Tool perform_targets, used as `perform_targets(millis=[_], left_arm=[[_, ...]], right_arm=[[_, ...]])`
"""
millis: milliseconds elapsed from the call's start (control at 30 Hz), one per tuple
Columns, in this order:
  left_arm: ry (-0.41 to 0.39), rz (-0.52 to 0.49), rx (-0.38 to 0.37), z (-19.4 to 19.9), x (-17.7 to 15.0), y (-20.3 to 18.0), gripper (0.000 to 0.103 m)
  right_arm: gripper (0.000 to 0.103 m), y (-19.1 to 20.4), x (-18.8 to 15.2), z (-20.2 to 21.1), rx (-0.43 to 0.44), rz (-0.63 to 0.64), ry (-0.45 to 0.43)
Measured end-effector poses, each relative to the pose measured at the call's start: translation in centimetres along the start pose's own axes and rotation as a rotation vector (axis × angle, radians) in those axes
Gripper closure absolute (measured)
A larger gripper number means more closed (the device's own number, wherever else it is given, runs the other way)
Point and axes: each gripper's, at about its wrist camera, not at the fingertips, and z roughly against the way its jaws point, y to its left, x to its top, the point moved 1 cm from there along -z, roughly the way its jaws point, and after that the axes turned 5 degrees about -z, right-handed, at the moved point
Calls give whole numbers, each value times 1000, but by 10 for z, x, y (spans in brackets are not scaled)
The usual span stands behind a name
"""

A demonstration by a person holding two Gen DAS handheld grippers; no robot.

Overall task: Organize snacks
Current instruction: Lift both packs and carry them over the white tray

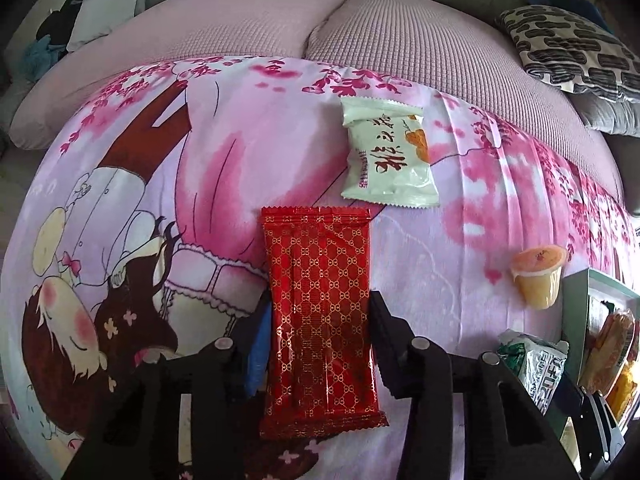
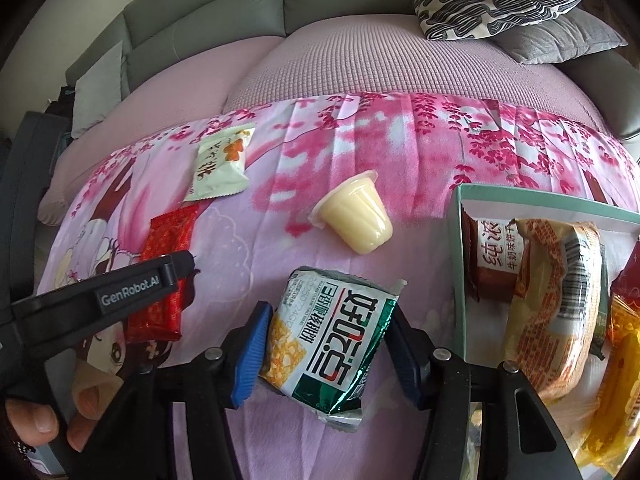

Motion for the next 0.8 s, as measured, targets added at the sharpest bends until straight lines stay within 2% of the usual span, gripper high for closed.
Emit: perform_targets(millis=[167,500,800], left_arm=[[11,-10,-7,11,-11,3,57],[-3,41,-9,39,-37,13,57],[-105,37,-35,80,-33,-2,57]], right_arm=[[49,5,-7,6,22,12,12],[49,4,-27,29,79,11,11],[49,-1,-29,75,137,-8,-86]])
